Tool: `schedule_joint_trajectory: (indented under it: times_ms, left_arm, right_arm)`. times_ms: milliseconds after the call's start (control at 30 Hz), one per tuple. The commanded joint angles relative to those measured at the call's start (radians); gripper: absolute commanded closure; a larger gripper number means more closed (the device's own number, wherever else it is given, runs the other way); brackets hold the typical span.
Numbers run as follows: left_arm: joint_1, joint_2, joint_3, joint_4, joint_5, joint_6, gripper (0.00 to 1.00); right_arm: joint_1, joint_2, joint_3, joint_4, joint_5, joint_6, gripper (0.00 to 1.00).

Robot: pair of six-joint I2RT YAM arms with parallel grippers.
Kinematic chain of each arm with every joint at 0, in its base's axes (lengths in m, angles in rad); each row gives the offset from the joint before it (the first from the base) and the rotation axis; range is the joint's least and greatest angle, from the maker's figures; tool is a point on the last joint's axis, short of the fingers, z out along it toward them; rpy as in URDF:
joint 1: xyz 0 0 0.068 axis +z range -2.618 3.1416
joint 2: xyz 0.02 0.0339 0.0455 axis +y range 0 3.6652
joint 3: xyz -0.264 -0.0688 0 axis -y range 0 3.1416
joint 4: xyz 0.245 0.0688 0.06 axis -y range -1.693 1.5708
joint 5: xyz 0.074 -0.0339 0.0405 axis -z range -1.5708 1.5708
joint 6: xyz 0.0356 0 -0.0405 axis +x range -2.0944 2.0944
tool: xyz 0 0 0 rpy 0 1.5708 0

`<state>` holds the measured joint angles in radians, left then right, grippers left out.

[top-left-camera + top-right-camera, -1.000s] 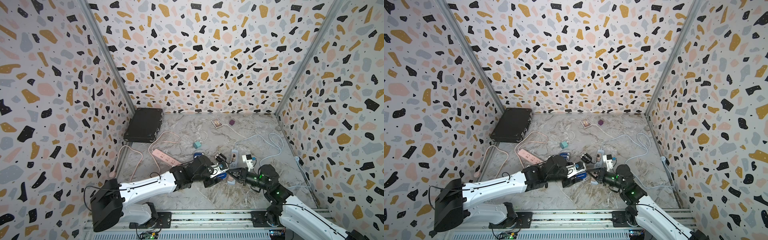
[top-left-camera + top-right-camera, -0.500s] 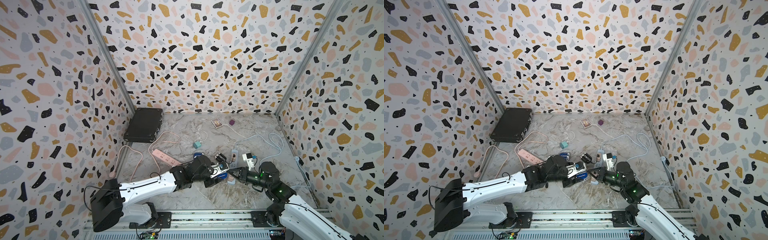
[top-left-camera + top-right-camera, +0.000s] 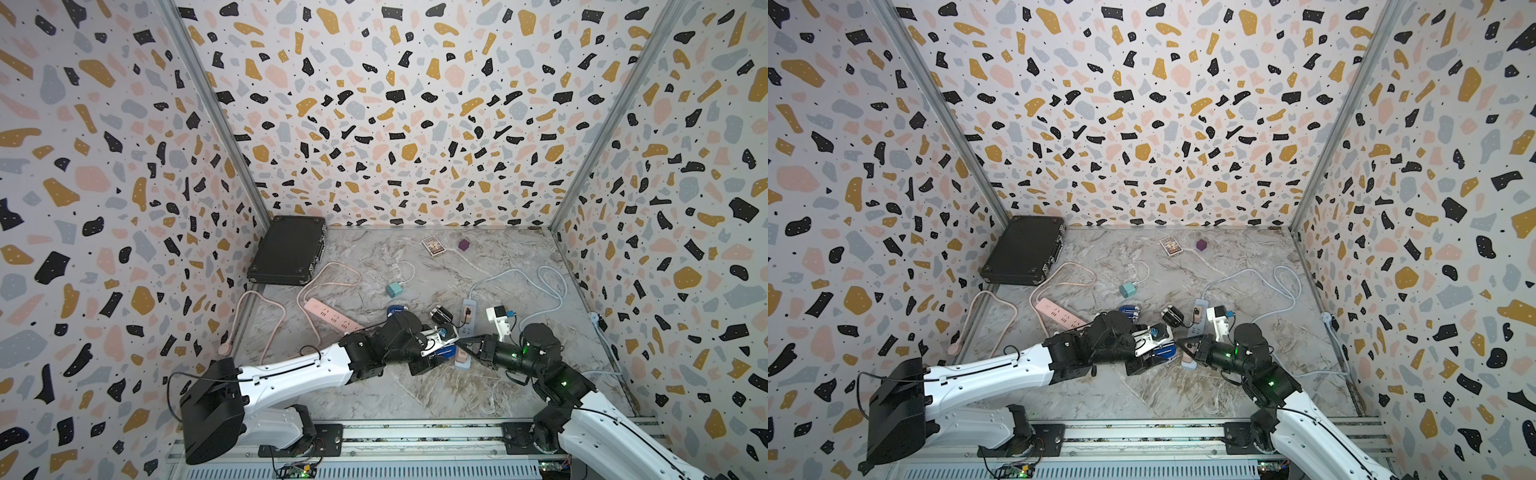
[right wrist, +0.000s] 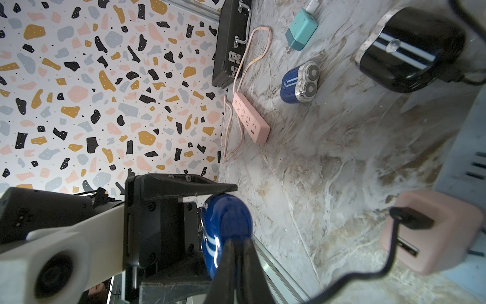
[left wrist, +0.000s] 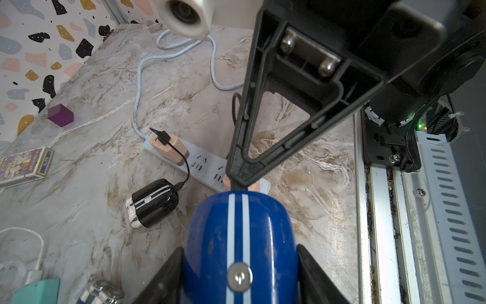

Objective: Unplug the electric shaver
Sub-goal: Remove the charging cable from the electric shaver, then place the charging cable at the center of the board, then place the electric shaver at the center of the board.

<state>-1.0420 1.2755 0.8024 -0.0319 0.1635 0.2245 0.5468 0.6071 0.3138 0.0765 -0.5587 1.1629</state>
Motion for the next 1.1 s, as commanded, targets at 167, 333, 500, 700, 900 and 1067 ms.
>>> schedule_joint_trajectory:
  times_ms: [167, 333, 500, 700, 900, 1067]
  left_arm:
    - [0.005, -0.065, -0.040, -0.045, -0.012, -0.005, 0.70]
    - [0.005, -0.068, -0.049, -0.045, -0.015, -0.011, 0.71]
    - [0.005, -0.073, -0.057, -0.051, -0.081, -0.017, 0.71]
    - [0.066, -0.046, -0.069, -0.052, -0.176, -0.070, 0.70]
    - [0.157, 0.006, -0.073, -0.039, -0.229, -0.122, 0.70]
    - [0.210, 0.089, -0.059, -0.033, -0.226, -0.145, 0.71]
  right_arm:
    - [-0.071, -0.024, 0.013, -0.068, 0.102, -0.019, 1.00]
    - [-0.089, -0.020, 0.010, -0.056, 0.084, -0.014, 1.00]
    - [-0.095, -0.021, 0.009, -0.052, 0.077, -0.012, 1.00]
    - [-0.094, 0.093, -0.011, 0.063, -0.014, -0.001, 1.00]
    - [-0.093, 0.078, 0.053, -0.067, -0.014, -0.106, 1.00]
    - [-0.091, 0.089, 0.100, -0.187, -0.045, -0.184, 1.00]
